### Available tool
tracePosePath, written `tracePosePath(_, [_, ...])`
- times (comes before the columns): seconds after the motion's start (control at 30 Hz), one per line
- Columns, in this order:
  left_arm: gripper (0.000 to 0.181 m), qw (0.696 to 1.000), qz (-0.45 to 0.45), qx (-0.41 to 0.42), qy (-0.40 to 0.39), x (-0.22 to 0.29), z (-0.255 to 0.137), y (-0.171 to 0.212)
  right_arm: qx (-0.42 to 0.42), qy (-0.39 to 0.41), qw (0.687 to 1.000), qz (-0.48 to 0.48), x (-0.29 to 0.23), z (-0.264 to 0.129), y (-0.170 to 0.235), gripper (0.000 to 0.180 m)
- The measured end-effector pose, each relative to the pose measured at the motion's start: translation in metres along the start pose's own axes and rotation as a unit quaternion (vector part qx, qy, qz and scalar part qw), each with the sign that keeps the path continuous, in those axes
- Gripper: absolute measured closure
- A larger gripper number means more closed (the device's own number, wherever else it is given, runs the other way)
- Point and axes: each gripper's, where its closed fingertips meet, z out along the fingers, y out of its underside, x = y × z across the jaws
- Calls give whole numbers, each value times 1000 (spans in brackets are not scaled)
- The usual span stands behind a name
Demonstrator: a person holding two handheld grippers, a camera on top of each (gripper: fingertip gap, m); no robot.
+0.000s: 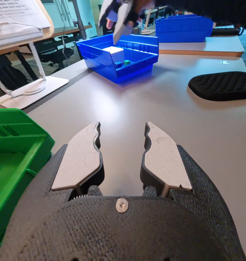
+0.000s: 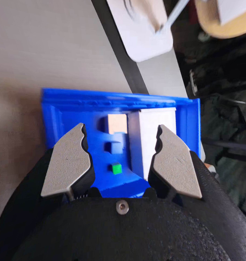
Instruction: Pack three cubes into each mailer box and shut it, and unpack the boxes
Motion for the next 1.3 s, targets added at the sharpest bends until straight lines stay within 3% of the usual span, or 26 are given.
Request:
tracePosePath(0.1, [121,999,-6,16,-31,-19,-11,-14,161,-30,985,54,-64,-37,-52,91])
tracePosePath(0.2, [122,997,17,18,-76,-54,-30,-35,278,-76,950,117,-131,-63,-80,93])
tracePosePath(0.43, [105,978,42,-160,-127,-177,-59,-50,379,-150,894,185,-233,-68,-89,86])
tracePosePath(0.6, [90,927,13,-358,-112,-272,-59,5,381,-140,902,150,-250,-63,-88,75])
tracePosePath(0.73, [80,881,-4,-463,-94,-325,-63,52,367,-119,913,130,-253,-60,-86,73])
tracePosePath(0.97, [59,831,-32,-554,-41,-351,-64,86,354,-119,916,147,-251,-51,-73,77])
tracePosePath(1.3, [63,784,17,-620,-16,-356,-65,107,352,-136,911,166,-250,-46,-69,78])
